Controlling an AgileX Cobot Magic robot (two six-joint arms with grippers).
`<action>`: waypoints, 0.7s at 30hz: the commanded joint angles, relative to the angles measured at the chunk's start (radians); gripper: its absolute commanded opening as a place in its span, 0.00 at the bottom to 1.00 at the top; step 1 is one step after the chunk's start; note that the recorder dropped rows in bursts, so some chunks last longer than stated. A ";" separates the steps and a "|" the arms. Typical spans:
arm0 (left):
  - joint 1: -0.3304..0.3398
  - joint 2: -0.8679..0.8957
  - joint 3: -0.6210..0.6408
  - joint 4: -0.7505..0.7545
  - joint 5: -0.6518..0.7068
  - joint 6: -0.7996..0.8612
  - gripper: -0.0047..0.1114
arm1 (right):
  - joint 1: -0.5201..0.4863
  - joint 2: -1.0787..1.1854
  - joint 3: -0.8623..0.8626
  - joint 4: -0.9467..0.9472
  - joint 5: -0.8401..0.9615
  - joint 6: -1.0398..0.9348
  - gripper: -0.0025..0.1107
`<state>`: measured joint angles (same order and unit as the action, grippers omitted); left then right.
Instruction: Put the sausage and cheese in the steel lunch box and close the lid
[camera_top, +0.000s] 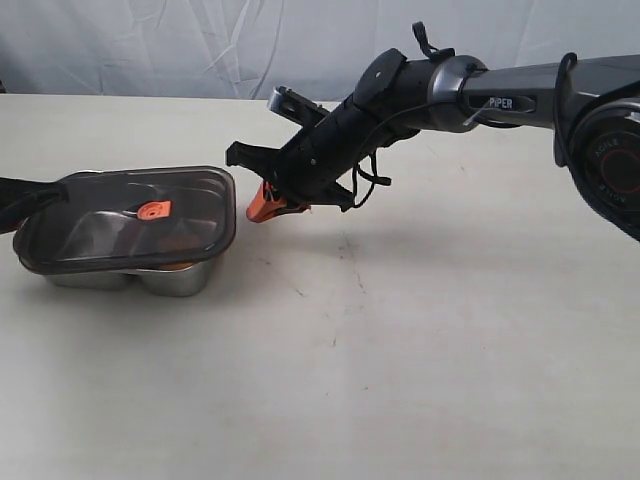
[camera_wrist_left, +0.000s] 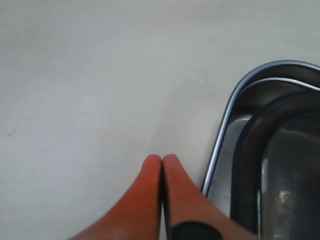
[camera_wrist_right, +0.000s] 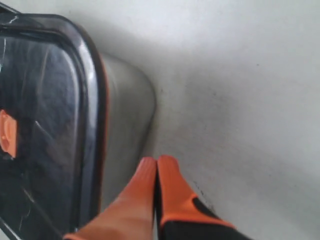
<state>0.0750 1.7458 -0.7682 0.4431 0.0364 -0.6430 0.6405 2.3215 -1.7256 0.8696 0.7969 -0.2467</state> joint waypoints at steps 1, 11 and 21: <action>-0.057 0.005 -0.002 -0.009 -0.036 -0.004 0.04 | -0.002 -0.012 -0.004 -0.009 0.001 -0.004 0.01; -0.055 -0.002 -0.002 0.003 0.056 -0.001 0.04 | -0.002 -0.022 -0.004 -0.178 0.013 0.097 0.01; -0.007 -0.082 -0.002 0.044 0.099 -0.001 0.04 | -0.002 -0.092 -0.004 -0.291 0.074 0.131 0.01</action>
<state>0.0420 1.6985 -0.7682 0.4845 0.0946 -0.6448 0.6405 2.2561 -1.7256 0.6056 0.8460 -0.1202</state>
